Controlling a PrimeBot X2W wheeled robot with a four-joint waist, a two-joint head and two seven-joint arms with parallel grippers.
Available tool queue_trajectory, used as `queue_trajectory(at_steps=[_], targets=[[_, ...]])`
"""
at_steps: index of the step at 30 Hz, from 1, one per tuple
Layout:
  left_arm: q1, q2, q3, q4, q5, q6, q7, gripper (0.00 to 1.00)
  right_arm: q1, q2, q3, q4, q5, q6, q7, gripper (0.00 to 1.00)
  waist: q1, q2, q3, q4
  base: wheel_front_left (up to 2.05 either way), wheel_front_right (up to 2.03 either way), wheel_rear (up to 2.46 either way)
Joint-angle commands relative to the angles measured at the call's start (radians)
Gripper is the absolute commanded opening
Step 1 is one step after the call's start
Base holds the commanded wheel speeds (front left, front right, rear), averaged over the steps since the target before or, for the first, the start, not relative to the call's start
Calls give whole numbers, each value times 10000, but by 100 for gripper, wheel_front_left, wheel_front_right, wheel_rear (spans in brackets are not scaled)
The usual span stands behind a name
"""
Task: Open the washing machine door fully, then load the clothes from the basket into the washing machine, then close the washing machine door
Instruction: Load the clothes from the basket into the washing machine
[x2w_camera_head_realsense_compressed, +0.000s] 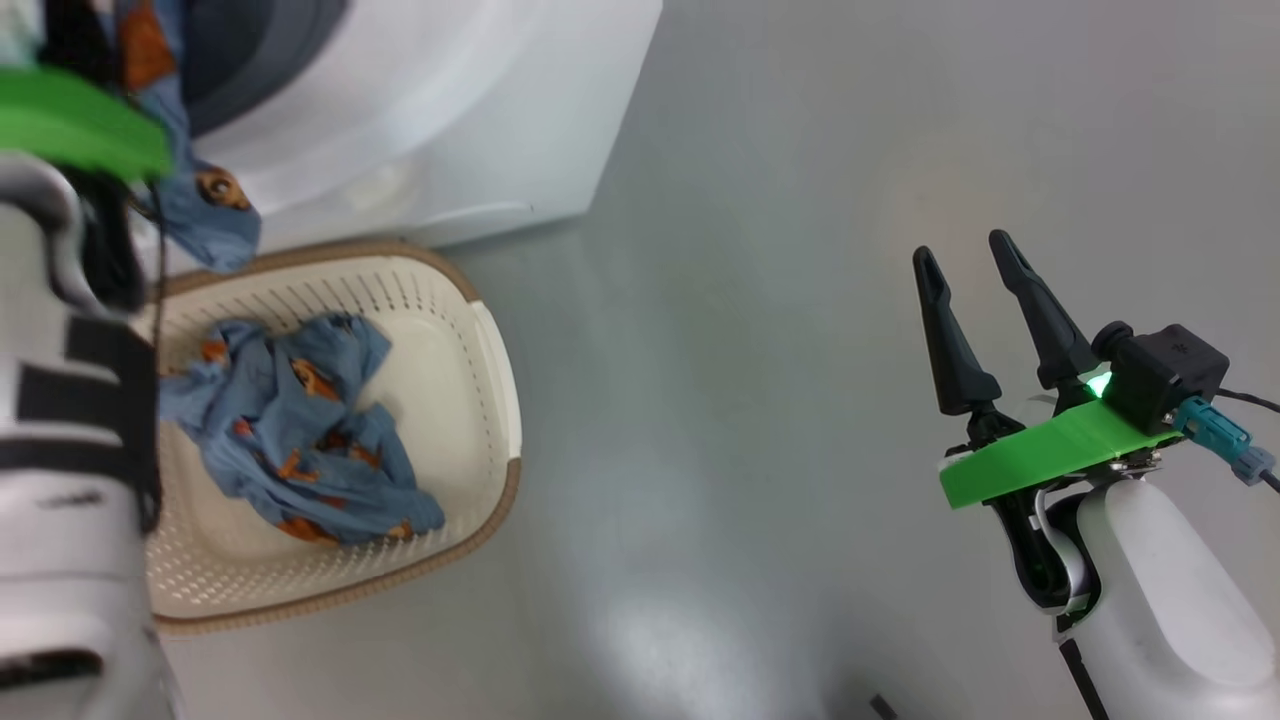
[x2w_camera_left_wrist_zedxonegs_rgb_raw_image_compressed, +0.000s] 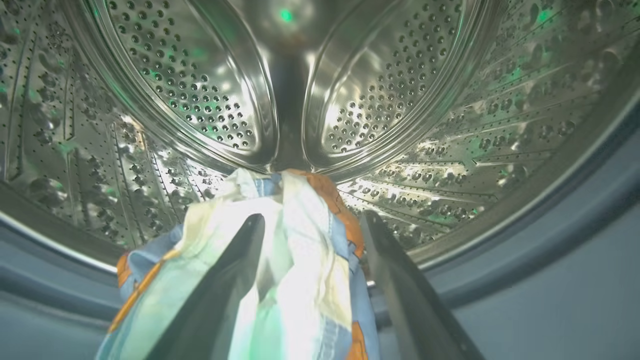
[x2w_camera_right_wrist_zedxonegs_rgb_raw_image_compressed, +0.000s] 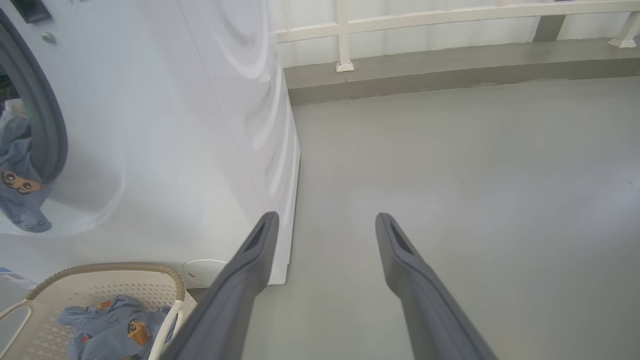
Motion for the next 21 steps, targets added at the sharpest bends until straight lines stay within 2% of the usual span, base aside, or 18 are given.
queue_trajectory(at_steps=[1, 6, 14, 21], targets=[[214, 350, 160, -245, 151, -39, -22, 100, 88, -145, 185, -149, 215, 56, -80, 100, 0, 0, -478, 137, 0, 0, 0], [1386, 229, 147, -743, 481, -220, -22, 100, 66, -293, 349, 193, 458, 56, -80, 100, 0, 0, -1562, 318, 0, 0, 0], [3339, -129, 428, -1811, 622, -314, -22, 100, 392, -522, 430, 590, 760, 56, -80, 100, 0, 0, -3035, 703, 0, 0, 0], [5013, -424, 214, -2968, 657, -340, -22, 100, 779, -692, 497, 802, 948, 56, -80, 100, 0, 0, -4143, 1104, 0, 0, 0]])
